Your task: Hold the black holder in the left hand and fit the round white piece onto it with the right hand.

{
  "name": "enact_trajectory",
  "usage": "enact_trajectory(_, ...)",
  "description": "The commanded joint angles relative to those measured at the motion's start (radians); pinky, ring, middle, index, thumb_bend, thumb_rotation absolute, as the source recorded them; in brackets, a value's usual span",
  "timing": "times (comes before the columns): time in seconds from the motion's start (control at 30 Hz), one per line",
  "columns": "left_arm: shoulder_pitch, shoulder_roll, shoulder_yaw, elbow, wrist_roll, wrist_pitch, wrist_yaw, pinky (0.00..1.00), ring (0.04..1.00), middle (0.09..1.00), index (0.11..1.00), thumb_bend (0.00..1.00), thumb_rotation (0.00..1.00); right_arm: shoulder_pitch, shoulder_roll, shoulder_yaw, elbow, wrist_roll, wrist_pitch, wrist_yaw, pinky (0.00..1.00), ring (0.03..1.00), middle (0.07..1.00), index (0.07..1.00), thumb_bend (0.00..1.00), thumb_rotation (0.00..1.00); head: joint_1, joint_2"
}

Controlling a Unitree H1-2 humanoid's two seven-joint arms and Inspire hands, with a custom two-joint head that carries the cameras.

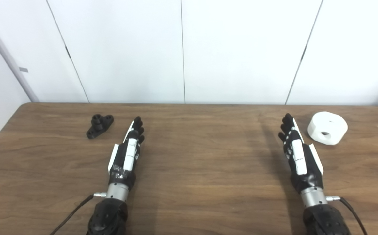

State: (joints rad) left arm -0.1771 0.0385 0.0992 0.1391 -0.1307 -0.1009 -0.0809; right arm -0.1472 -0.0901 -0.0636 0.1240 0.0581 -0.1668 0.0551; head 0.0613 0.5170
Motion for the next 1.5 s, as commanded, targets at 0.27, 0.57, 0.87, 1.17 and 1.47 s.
enact_trajectory(0.27,0.002,0.008,0.0,0.012,-0.002,-0.022,0.001,1.0,1.0,1.0,1.0,0.76,0.9,0.045,0.011,-0.001,0.042,0.012,-0.018,0.0,1.0,1.0,1.0,1.0,0.39,1.0,0.005,0.001)
enact_trajectory(0.57,0.003,0.012,-0.001,0.008,0.001,-0.019,-0.001,1.0,1.0,1.0,1.0,0.79,0.89,0.047,0.011,0.001,0.037,0.02,-0.011,0.004,1.0,1.0,1.0,1.0,0.38,1.0,0.004,0.0)
enact_trajectory(0.87,0.004,0.081,-0.036,-0.078,0.186,0.057,0.048,0.92,0.93,0.934,0.94,0.71,0.58,0.052,0.021,0.005,0.027,0.013,-0.015,-0.003,1.0,1.0,1.0,1.0,0.37,1.0,0.0,0.004)
enact_trajectory(1.17,-0.023,0.198,0.001,-0.078,0.182,0.078,0.031,0.83,0.859,0.89,0.913,0.66,0.36,0.049,0.044,0.017,0.024,-0.027,-0.006,-0.032,0.99,1.0,1.0,1.0,0.39,1.0,-0.005,-0.006)
enact_trajectory(1.47,-0.018,0.266,0.081,-0.048,0.163,-0.021,0.063,0.64,0.745,0.777,0.773,0.74,0.07,0.035,0.049,0.031,0.066,-0.062,-0.03,-0.043,1.0,1.0,1.0,1.0,0.42,1.0,-0.021,-0.032)
